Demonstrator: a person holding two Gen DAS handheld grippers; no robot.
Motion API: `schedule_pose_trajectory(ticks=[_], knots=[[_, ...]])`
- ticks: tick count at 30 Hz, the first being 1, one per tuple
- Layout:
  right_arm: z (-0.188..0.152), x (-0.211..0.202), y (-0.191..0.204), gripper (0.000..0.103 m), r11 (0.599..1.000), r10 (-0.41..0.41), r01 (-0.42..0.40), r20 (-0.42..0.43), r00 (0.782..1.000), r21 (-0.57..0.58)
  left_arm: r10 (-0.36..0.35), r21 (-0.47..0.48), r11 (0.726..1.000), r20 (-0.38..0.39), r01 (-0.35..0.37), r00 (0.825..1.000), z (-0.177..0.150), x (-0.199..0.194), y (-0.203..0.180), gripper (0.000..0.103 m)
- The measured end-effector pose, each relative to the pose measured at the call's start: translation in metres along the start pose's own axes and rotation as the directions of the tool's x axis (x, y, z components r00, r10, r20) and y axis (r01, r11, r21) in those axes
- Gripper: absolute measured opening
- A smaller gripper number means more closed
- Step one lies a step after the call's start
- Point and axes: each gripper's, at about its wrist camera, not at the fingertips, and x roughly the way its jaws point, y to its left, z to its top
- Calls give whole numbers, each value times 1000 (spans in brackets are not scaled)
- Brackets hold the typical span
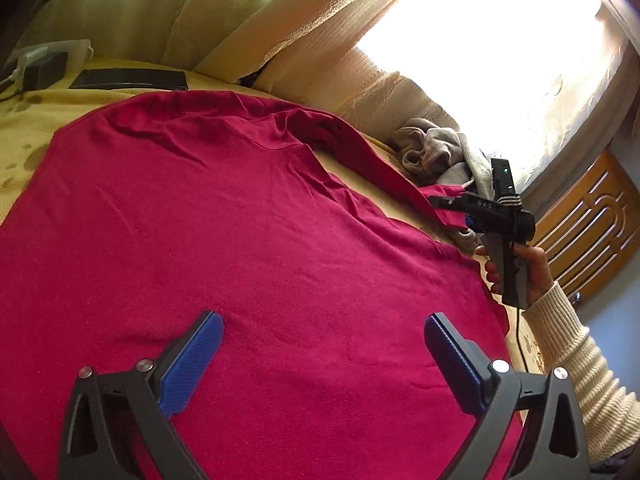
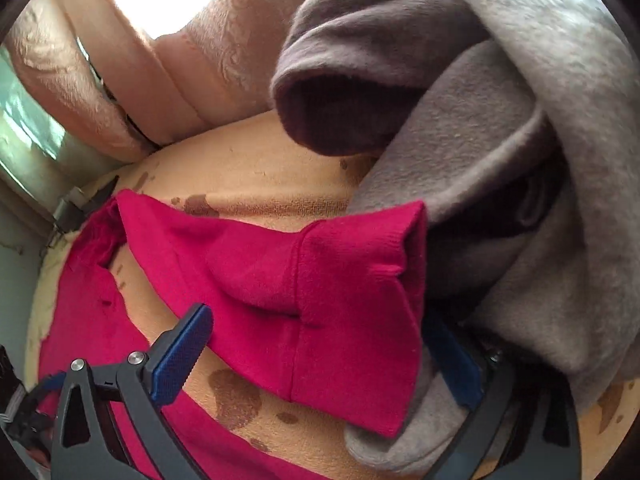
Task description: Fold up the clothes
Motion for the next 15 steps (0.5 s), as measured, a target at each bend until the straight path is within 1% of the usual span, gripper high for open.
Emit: schedule_pose_trajectory(ticks=[1, 2, 3, 4, 7, 8, 11, 13, 15], knots=[[-4, 1, 4, 103, 1000, -26, 26, 21, 999, -17, -28, -28, 999, 15, 28, 1000, 0, -1, 5, 102], [-8, 0, 5, 103, 999, -37, 38, 53, 998, -17, -39, -41, 998, 24, 40, 999, 0, -2, 7, 102], [-11, -1, 4, 103, 999, -32, 32, 89, 996, -1, -46, -48, 998, 32, 48, 998, 0, -4, 8, 102], [-12, -3, -2, 103, 999, -3, -1, 117, 993, 33, -39, -44, 998, 29, 41, 999, 0, -2, 7, 102], [-10, -7, -18, 103, 993, 84, -94, 116, 990, 79, -22, -39, 999, 25, 23, 999, 1, 2, 5, 102], [-10, -7, -20, 103, 991, 101, -110, 110, 989, 75, -20, -41, 999, 27, 21, 999, 1, 2, 5, 102], [-13, -9, -17, 103, 994, 102, -106, 106, 989, 35, -8, -37, 999, 15, 9, 1000, 2, 5, 4, 102], [-14, -16, -19, 95, 993, 100, -107, 130, 987, 54, 2, -44, 999, -4, -2, 1000, 4, 5, 3, 102], [-13, -29, -26, 81, 982, 142, -161, 180, 973, 94, 25, -88, 996, -36, -28, 999, 11, 3, 2, 102]])
